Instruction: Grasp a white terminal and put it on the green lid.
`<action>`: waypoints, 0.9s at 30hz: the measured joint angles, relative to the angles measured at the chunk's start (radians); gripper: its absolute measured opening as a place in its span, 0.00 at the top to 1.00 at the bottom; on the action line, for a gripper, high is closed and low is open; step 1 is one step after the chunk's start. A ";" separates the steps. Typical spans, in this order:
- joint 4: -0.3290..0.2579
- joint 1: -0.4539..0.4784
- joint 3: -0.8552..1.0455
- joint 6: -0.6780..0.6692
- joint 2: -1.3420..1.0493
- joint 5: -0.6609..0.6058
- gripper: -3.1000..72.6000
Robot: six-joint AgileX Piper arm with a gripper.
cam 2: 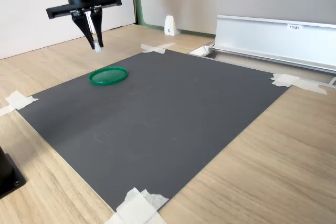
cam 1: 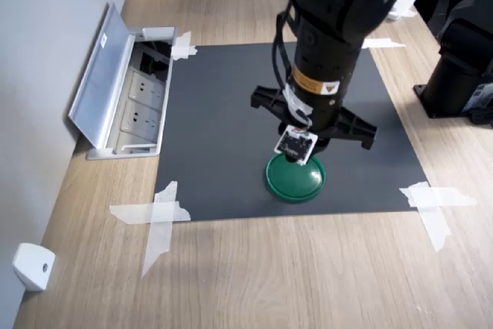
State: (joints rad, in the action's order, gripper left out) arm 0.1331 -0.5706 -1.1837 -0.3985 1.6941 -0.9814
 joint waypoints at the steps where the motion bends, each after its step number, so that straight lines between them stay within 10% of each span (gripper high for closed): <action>1: 0.000 0.006 0.016 -0.006 0.000 0.018 0.84; 27: -0.047 0.036 0.066 -0.084 0.046 0.118 0.83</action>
State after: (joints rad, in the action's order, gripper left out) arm 0.0858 -0.5342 -1.1173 -0.4825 1.7398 -0.8632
